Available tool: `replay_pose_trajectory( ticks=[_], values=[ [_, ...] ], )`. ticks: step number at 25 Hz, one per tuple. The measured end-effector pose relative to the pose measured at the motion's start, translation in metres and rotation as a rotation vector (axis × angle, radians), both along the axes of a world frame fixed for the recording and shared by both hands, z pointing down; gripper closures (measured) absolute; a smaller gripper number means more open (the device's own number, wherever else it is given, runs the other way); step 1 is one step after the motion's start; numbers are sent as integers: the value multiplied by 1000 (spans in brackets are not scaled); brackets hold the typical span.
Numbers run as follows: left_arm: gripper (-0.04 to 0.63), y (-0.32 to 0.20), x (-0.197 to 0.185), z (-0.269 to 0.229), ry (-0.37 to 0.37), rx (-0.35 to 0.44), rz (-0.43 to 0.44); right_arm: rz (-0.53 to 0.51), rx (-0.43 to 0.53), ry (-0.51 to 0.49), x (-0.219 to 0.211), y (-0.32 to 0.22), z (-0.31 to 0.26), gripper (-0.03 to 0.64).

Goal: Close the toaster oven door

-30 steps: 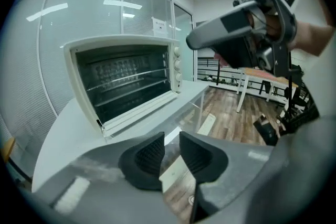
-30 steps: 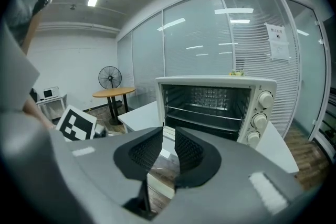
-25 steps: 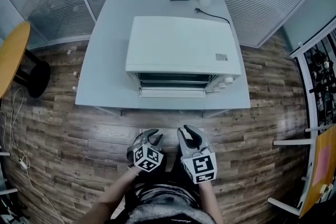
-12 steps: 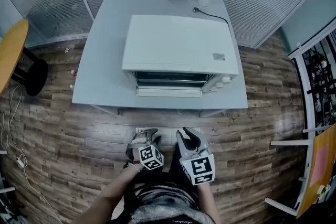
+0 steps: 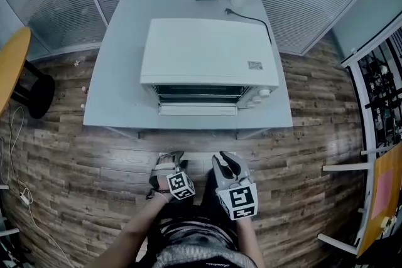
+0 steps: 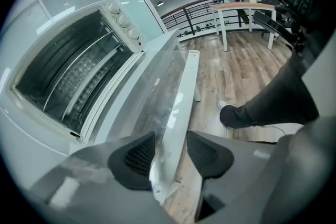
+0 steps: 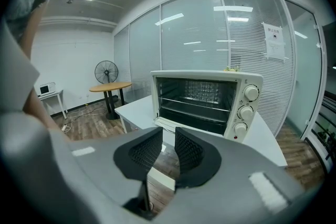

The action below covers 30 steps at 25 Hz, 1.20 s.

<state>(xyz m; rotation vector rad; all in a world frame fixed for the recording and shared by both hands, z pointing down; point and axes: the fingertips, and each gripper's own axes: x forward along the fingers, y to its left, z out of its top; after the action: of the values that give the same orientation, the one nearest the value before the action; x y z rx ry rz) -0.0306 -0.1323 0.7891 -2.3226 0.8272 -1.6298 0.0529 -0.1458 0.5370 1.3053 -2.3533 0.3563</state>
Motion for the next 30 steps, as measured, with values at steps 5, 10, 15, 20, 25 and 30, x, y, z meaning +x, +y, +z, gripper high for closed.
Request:
replay_pose_trajectory(
  ticks=[5,10,15,20,25,30],
  values=[
    [411,0,0,-1,-5,0,24,-3,-4,9,1,3,0,543],
    [411,0,0,-3,-2,-17,37,-12,-3,18,-2,4,2,543],
    [425,4,-1,-7,24,-38,44,-23,5,17,-8,4,1,543],
    [437,7,-1,-19,38,-47,67,-20,-3,15,-9,4,2,543],
    [457,12,0,-34,63,-46,89,-12,-5,25,-7,3,6,543],
    [471,14,-1,-52,87,-32,95,-12,-10,27,-6,2,7,543]
  ],
)
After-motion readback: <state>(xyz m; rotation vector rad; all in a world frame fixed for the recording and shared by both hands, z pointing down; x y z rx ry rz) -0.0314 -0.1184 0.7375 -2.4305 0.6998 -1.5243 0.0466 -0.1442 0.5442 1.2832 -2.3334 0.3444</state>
